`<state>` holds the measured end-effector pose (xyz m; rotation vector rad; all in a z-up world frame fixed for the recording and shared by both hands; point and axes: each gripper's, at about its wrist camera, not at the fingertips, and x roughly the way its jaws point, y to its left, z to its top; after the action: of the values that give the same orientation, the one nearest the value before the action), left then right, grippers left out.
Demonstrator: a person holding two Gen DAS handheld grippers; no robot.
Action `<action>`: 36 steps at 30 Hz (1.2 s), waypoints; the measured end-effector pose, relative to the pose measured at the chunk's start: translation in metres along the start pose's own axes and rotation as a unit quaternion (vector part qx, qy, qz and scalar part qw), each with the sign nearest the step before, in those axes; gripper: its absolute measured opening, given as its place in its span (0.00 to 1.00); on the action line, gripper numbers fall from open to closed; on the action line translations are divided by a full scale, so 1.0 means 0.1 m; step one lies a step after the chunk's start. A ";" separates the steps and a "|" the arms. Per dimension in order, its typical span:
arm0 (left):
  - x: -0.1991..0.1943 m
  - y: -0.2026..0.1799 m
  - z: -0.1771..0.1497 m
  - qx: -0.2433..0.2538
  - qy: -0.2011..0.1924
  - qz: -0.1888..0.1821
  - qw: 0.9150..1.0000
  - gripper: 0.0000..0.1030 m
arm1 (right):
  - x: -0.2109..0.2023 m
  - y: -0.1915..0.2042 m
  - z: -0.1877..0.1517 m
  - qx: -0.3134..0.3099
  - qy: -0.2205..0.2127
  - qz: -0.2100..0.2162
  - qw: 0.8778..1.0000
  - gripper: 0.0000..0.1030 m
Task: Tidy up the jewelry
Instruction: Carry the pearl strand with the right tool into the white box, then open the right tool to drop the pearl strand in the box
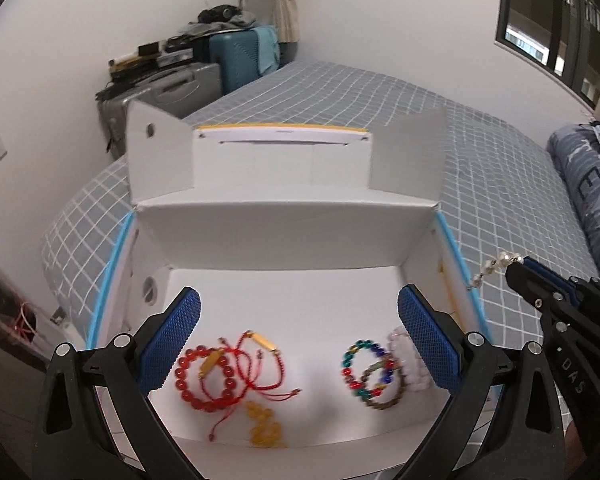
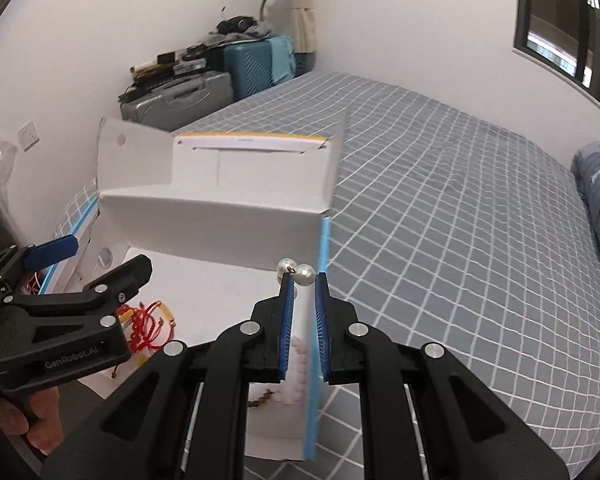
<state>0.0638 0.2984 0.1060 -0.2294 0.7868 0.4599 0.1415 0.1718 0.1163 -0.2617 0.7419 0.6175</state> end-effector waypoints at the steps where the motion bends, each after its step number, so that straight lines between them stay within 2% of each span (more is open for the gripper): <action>1: 0.01 0.03 -0.01 -0.001 0.001 0.002 1.000 0.94 | 0.03 0.05 -0.01 -0.002 0.002 0.002 1.000 0.10; 8: 0.14 0.25 -0.15 -0.001 0.012 0.018 1.000 0.94 | 0.34 0.30 -0.09 -0.012 0.028 0.012 0.999 0.10; 16: 0.40 0.46 -0.27 -0.012 0.034 0.023 0.999 0.94 | 0.76 0.38 -0.23 0.003 0.069 0.002 0.998 0.10; 19: 0.48 0.48 -0.29 -0.019 0.046 0.018 0.999 0.94 | 0.83 0.39 -0.26 0.010 0.078 0.002 0.997 0.10; 29: 0.45 0.46 -0.31 -0.009 0.037 0.018 0.999 0.94 | 0.84 0.39 -0.26 0.015 0.079 0.003 0.997 0.11; 30: 0.44 0.47 -0.31 -0.010 0.036 0.018 0.999 0.94 | 0.83 0.40 -0.25 0.014 0.079 0.003 0.997 0.14; 33: 0.37 0.48 -0.31 -0.011 0.029 0.017 0.999 0.94 | 0.73 0.43 -0.24 0.013 0.064 0.007 0.998 0.40; 36: 0.26 0.49 -0.33 -0.011 0.017 0.017 1.000 0.94 | 0.55 0.47 -0.22 0.010 0.038 0.002 0.999 0.57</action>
<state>0.0354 0.3369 0.0633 -0.2457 0.8192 0.4981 0.1317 0.2231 0.0617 -0.2668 0.8217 0.6071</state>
